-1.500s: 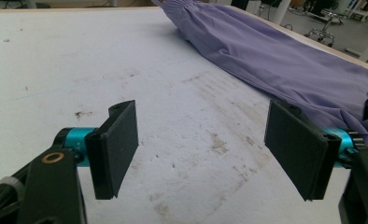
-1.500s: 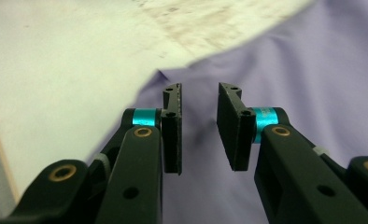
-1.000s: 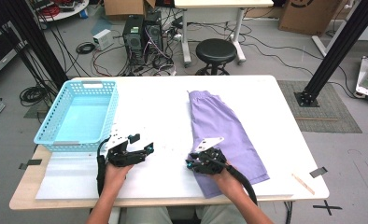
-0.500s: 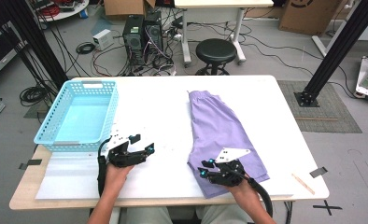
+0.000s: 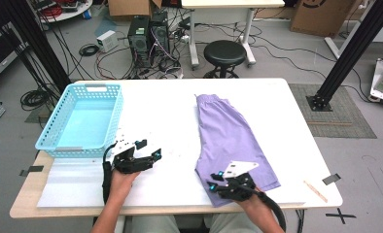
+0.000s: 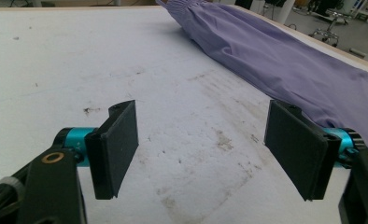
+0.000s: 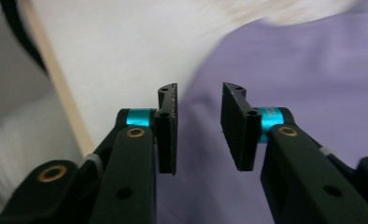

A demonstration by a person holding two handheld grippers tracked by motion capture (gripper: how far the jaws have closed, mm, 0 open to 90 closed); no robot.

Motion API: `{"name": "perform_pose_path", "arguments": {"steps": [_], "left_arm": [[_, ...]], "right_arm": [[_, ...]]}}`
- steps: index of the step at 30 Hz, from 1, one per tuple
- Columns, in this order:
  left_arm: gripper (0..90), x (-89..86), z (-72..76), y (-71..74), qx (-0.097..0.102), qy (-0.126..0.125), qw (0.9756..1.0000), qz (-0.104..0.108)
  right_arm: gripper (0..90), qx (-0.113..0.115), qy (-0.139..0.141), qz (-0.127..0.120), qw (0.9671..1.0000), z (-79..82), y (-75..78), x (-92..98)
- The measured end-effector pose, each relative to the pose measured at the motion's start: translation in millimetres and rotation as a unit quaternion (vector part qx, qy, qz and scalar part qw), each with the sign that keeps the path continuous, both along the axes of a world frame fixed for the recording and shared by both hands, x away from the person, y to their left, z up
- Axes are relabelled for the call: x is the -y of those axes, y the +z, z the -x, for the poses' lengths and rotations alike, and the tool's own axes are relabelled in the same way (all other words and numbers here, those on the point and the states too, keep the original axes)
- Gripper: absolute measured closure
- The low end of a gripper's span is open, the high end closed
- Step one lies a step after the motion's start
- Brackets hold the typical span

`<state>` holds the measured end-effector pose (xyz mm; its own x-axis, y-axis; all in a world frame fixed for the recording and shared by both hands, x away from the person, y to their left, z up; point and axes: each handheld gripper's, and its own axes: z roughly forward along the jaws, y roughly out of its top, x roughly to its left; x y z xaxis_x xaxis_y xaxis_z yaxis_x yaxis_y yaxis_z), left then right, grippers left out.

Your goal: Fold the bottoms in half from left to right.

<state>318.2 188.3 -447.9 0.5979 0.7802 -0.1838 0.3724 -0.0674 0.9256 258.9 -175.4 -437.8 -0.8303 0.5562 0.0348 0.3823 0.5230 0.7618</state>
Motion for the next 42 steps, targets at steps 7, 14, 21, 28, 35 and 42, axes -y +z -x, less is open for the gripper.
{"name": "perform_pose_path", "arguments": {"steps": [7,14,21,28,35,42], "left_arm": [[26.1,3.7,0.6,0.1,-0.003,-0.003,1.0,-0.006],[26.0,6.5,0.6,0.2,-0.005,-0.002,1.0,-0.008],[26.0,6.1,0.1,-0.1,-0.006,-0.002,1.0,-0.003],[26.0,6.0,0.2,0.1,-0.007,-0.005,0.9999,-0.006],[26.0,5.9,0.5,0.2,-0.007,-0.003,0.9999,-0.006],[26.1,5.9,-0.2,0.0,-0.008,-0.001,1.0,-0.005]], "right_arm": [[72.3,0.043,-0.201,0.036,0.978,1.5,8.8,99.8],[81.2,-0.001,-0.252,0.042,0.9668,2.2,-3.6,148.7],[89.8,-0.011,-0.241,0.041,0.9697,3.8,-4.5,151.6],[90.0,-0.011,-0.235,0.034,0.9714,15.2,1.4,155.2],[82.0,-0.02,-0.241,0.046,0.9693,16.2,-2.1,156.7],[60.5,-0.007,-0.256,0.012,0.9665,-13.7,7.4,153.1]]}}
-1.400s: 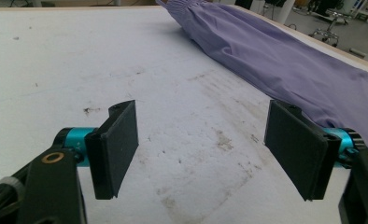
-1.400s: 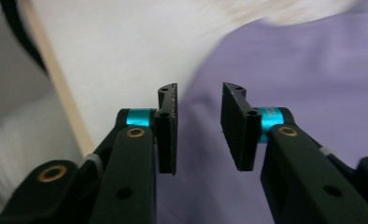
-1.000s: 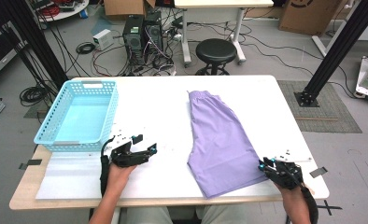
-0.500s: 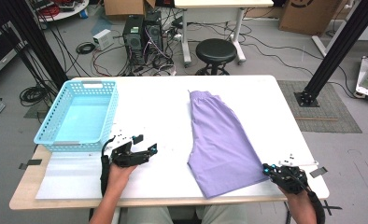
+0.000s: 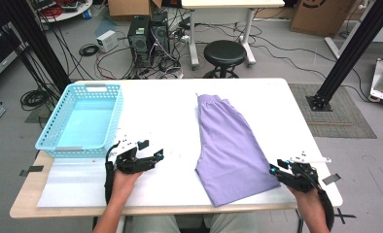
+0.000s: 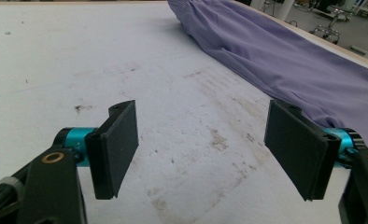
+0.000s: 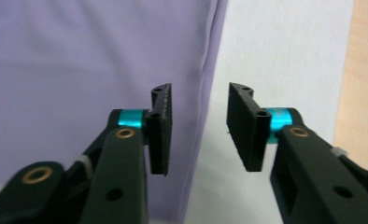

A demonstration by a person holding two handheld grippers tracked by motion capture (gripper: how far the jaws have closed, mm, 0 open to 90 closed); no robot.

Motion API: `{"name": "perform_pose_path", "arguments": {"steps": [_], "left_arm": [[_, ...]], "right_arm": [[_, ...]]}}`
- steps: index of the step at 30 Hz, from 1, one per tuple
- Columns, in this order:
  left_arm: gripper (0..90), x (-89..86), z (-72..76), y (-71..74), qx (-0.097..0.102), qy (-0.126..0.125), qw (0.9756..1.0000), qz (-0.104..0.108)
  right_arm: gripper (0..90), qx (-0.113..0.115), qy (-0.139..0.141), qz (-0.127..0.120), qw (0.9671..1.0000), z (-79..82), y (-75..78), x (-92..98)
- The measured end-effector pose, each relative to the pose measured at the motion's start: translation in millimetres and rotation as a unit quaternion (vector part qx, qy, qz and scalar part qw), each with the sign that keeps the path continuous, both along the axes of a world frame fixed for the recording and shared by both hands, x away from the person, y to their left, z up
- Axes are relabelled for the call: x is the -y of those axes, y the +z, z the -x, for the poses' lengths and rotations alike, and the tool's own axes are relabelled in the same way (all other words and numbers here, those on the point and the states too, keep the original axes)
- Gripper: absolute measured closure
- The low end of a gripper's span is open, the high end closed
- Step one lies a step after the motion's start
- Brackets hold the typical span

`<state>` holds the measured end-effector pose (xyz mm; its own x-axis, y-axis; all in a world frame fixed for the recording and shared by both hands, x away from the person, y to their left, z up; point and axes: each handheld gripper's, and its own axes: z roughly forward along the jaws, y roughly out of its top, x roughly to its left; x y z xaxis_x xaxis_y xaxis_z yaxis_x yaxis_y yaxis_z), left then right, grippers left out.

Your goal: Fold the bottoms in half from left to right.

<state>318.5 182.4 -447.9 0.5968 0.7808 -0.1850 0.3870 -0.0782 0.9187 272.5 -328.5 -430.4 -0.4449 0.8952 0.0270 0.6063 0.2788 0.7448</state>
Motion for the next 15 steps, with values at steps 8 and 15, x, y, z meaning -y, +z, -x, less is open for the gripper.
{"name": "perform_pose_path", "arguments": {"steps": [8,15], "left_arm": [[26.0,-0.8,0.0,-0.3,-0.001,-0.002,1.0,0.005],[26.0,-1.2,0.0,-0.2,-0.002,-0.003,1.0,0.003]], "right_arm": [[88.0,-0.037,0.007,0.012,0.9992,-44.0,-14.6,-15.2],[90.0,-0.038,0.001,0.015,0.9992,-26.7,-13.8,-12.0]]}}
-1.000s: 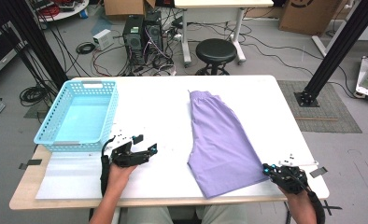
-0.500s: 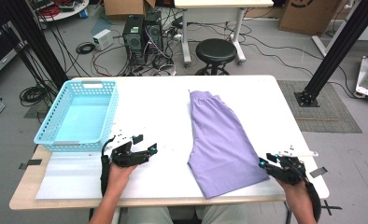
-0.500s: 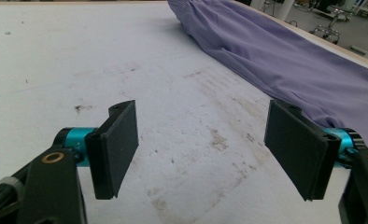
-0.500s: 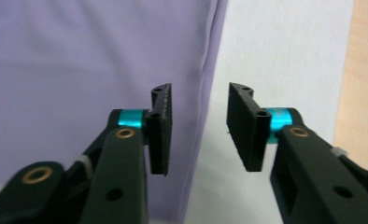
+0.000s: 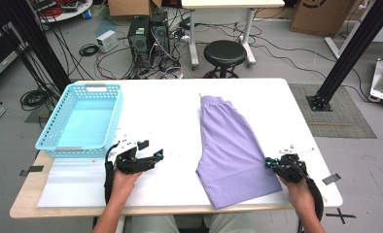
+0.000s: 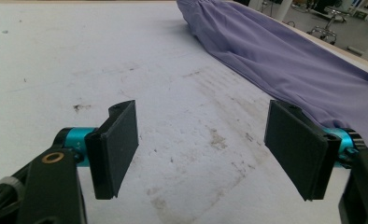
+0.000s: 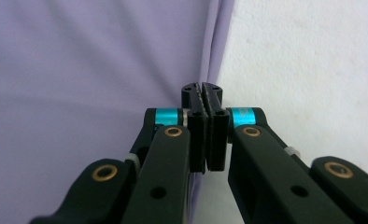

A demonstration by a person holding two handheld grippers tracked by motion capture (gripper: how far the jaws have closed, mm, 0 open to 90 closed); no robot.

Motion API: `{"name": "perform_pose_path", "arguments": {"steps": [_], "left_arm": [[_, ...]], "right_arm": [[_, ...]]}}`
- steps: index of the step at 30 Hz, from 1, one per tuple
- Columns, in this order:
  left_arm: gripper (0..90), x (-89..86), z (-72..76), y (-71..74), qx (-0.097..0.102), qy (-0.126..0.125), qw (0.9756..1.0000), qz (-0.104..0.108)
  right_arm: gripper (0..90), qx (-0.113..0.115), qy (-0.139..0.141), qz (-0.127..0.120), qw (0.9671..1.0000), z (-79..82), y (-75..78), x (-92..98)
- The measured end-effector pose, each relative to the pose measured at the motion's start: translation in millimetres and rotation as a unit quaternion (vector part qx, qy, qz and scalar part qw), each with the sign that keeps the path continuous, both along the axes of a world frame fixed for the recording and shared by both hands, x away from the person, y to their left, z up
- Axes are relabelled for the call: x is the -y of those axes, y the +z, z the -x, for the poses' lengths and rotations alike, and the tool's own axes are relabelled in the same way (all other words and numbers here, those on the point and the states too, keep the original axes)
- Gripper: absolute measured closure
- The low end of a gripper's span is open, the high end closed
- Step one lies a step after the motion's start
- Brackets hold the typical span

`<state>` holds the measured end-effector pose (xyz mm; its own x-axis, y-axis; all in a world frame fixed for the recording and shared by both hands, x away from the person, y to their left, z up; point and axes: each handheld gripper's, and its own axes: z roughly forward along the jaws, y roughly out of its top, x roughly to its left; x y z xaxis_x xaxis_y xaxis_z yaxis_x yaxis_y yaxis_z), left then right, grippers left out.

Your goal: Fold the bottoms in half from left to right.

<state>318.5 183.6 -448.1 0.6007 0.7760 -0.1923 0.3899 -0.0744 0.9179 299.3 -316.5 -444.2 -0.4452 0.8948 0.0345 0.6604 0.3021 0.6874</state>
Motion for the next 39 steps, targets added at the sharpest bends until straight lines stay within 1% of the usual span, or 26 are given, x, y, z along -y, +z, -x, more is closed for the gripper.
{"name": "perform_pose_path", "arguments": {"steps": [3,6,8,10,11,12,13,14,16,18,19,20,21,22,24,25,26,27,28,30,32,34,36,38,39], "left_arm": [[26.0,-0.2,0.1,0.1,0.001,0.0,1.0,-0.001],[26.0,-0.6,-0.3,-0.1,-0.001,0.001,1.0,0.001],[26.0,-0.5,-0.4,-0.2,-0.002,0.001,1.0,0.003],[26.0,-0.7,-0.4,-0.1,-0.001,0.0,1.0,0.001],[26.0,-0.7,-0.5,-0.1,-0.001,0.0,1.0,0.001],[26.1,-0.6,-0.6,-0.1,-0.001,0.0,1.0,0.001],[26.0,-0.4,-0.8,-0.1,-0.001,0.0,1.0,0.001],[26.0,-0.4,-1.1,0.0,-0.001,0.0,1.0,0.001],[26.1,-0.9,-2.4,0.1,0.003,0.001,1.0,0.002],[26.0,-1.8,-4.5,0.0,0.001,0.002,1.0,0.007],[26.0,-2.6,-5.5,0.1,0.003,0.003,1.0,0.006],[26.0,-3.0,-6.5,1.1,0.003,0.003,1.0,0.002],[26.1,-2.9,-7.5,2.4,0.005,0.003,1.0,0.003],[26.0,-3.1,-8.1,4.2,0.007,0.002,1.0,0.002],[26.0,-2.9,-9.6,8.1,0.012,-0.001,0.9999,-0.002],[25.3,-2.3,-10.4,9.9,0.013,0.0,0.9999,-0.003],[24.6,-2.0,-11.3,11.4,0.013,0.001,0.9999,-0.005],[24.5,-1.6,-12.4,12.3,0.014,0.001,0.9999,-0.001],[24.6,-1.5,-13.7,12.5,0.014,0.003,0.9999,0.0],[24.6,-0.6,-16.6,12.5,0.006,0.001,0.9999,-0.008],[24.6,0.0,-17.6,12.4,0.002,0.001,0.9999,-0.012],[24.6,0.5,-18.4,12.6,-0.001,0.002,0.9999,-0.012],[24.5,0.9,-20.2,12.7,-0.002,0.002,0.9999,-0.013],[24.6,1.8,-22.3,13.1,-0.004,0.001,0.9999,-0.015],[24.5,2.5,-23.2,13.6,-0.006,-0.001,0.9999,-0.016]], "right_arm": [[90.0,-0.003,-0.002,-0.003,1.0,9.0,0.1,2.1],[90.0,-0.004,-0.003,-0.006,1.0,22.1,0.4,3.0],[90.0,-0.007,0.001,-0.012,0.9999,31.0,0.4,1.3],[88.8,-0.013,0.013,-0.021,0.9996,36.7,3.1,-0.1],[86.8,-0.008,0.013,-0.023,0.9996,37.6,5.8,-0.1],[80.6,-0.003,0.01,-0.027,0.9996,36.8,10.2,0.3],[73.3,0.008,0.005,-0.029,0.9995,33.3,14.9,1.3],[69.8,0.016,-0.004,-0.033,0.9993,28.0,20.0,1.7],[65.0,0.035,-0.002,-0.04,0.9986,10.5,28.5,1.0],[61.4,0.049,0.007,-0.039,0.998,-13.4,34.8,-3.6],[60.1,0.056,0.014,-0.038,0.9976,-26.2,37.2,-7.7],[58.3,0.061,0.02,-0.036,0.9973,-39.4,39.3,-12.1],[55.6,0.066,0.028,-0.041,0.9966,-52.7,40.5,-16.1],[53.3,0.073,0.029,-0.044,0.9959,-64.6,41.7,-20.3],[51.6,0.077,0.039,-0.034,0.9957,-85.6,44.1,-30.5],[51.6,0.08,0.045,-0.034,0.9952,-95.6,44.8,-35.3],[51.6,0.076,0.05,-0.034,0.9953,-105.8,45.5,-40.2],[51.6,0.073,0.055,-0.033,0.9953,-116.3,46.2,-44.5],[52.3,0.073,0.053,-0.034,0.9954,-126.5,46.9,-49.0],[53.6,0.068,0.052,-0.04,0.9955,-148.5,46.9,-56.7],[54.5,0.055,0.046,-0.044,0.9964,-169.9,44.8,-64.7],[57.1,0.04,0.04,-0.042,0.9975,-188.2,40.6,-73.0],[58.6,0.029,0.039,-0.037,0.9981,-201.9,36.0,-80.2],[61.8,0.017,0.044,-0.043,0.998,-211.9,31.2,-84.8],[66.9,0.015,0.042,-0.044,0.9981,-214.7,28.7,-86.6]]}}
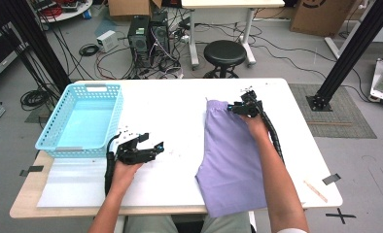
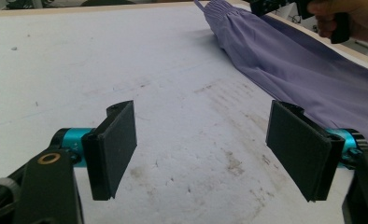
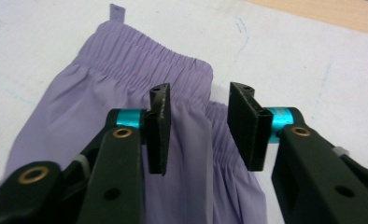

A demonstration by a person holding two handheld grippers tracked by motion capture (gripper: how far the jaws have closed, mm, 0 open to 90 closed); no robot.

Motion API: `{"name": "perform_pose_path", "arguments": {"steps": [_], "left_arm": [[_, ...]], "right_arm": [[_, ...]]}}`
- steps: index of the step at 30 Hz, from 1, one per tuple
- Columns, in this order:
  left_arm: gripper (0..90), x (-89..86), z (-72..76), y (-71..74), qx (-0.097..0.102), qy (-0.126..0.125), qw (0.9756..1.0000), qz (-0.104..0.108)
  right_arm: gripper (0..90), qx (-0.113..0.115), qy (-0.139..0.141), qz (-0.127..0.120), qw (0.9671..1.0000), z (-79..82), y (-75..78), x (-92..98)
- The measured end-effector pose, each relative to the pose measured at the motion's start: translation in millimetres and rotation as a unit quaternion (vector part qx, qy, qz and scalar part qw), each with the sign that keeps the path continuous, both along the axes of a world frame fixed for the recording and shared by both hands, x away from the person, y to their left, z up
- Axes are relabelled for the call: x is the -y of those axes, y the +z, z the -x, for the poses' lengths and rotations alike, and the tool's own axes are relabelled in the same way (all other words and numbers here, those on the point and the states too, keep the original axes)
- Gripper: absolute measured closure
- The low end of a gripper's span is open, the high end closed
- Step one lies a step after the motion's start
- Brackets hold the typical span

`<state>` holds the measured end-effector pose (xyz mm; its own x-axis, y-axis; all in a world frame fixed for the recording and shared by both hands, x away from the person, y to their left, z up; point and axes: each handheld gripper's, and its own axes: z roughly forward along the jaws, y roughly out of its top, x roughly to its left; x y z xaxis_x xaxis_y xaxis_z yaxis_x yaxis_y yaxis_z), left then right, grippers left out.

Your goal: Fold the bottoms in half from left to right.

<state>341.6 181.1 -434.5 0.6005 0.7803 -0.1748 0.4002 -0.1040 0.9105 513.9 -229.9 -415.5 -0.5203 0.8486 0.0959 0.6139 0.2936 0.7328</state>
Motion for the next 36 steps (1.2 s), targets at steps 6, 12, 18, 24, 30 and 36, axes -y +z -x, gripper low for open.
{"name": "perform_pose_path", "arguments": {"steps": [6,12,18,24,30,36], "left_arm": [[24.6,3.4,-5.0,1.8,0.004,-0.004,1.0,0.002],[24.5,5.6,-3.3,1.8,0.006,-0.005,1.0,0.003],[24.6,6.4,-3.3,0.3,0.004,-0.004,1.0,0.004],[24.6,4.1,-4.3,0.6,0.007,-0.003,1.0,0.006],[24.6,-0.7,-4.4,1.3,0.008,0.005,0.9998,0.015],[24.5,-0.3,-5.2,0.8,0.006,0.001,0.9999,0.015]], "right_arm": [[90.0,-0.001,0.0,-0.004,1.0,6.8,3.9,6.4],[90.0,0.038,-0.041,0.03,0.998,22.1,19.5,27.2],[90.0,-0.007,-0.066,0.076,0.9949,12.2,-10.8,29.2],[77.1,-0.003,-0.077,0.08,0.9939,13.4,-20.6,28.7],[57.5,0.061,-0.072,0.006,0.9955,29.9,15.3,33.7],[49.8,0.037,-0.005,-0.008,0.9992,28.2,11.5,-7.3]]}}
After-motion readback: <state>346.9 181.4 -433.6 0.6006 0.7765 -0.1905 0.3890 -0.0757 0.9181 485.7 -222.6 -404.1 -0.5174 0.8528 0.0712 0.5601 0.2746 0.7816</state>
